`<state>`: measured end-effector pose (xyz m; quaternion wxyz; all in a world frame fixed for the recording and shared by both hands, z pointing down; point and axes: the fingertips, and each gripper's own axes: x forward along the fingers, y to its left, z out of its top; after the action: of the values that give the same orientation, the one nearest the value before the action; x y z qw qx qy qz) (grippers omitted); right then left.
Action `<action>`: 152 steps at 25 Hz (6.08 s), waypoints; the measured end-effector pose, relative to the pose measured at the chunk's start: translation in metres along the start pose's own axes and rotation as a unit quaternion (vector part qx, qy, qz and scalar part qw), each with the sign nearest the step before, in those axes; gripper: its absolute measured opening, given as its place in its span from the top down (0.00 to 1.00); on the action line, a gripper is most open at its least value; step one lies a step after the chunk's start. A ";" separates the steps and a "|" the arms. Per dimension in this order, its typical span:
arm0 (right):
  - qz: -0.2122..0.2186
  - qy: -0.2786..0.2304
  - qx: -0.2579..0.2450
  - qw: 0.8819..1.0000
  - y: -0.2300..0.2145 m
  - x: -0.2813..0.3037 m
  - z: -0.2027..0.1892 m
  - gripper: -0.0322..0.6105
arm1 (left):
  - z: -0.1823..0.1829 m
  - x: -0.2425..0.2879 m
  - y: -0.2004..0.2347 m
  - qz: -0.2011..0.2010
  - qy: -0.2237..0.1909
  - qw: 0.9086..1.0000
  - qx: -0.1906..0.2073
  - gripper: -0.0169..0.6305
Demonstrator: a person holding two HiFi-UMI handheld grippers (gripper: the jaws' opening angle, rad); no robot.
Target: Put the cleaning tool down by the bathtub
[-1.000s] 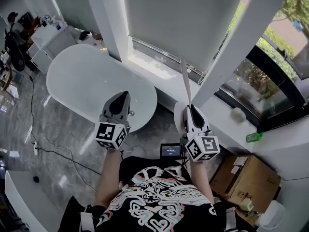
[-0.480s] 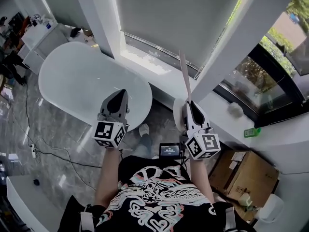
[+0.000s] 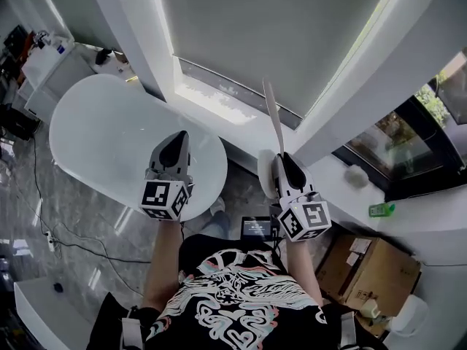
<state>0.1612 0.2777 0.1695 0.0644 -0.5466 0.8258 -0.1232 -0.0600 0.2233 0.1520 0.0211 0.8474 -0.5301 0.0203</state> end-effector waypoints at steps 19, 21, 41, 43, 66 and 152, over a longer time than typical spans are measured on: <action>-0.044 0.045 -0.010 0.998 -0.049 0.173 -0.013 0.85 | -0.010 0.158 0.105 -0.016 0.012 1.000 0.003 0.95; -0.048 0.046 -0.017 0.998 -0.049 0.186 -0.012 0.85 | -0.013 0.165 0.112 -0.022 0.015 1.000 0.002 0.95; -0.052 0.057 -0.052 0.996 -0.074 0.242 -0.011 0.85 | -0.026 0.216 0.128 -0.030 0.040 0.999 0.000 0.95; -0.050 0.059 -0.053 0.996 -0.077 0.249 -0.013 0.85 | -0.029 0.222 0.132 -0.028 0.043 0.999 0.000 0.95; 0.004 0.111 -0.074 0.991 -0.104 0.322 -0.063 0.85 | -0.105 0.275 0.157 -0.005 0.110 0.994 -0.020 0.95; 0.089 0.296 -0.126 0.943 -0.205 0.450 -0.425 0.85 | -0.473 0.377 0.198 -0.017 0.261 0.960 -0.101 0.95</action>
<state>0.0633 -0.1550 0.6470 -0.2413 -0.4137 0.8617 -0.1678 -0.0794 -0.1742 0.6484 0.2440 0.8154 -0.4907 0.1866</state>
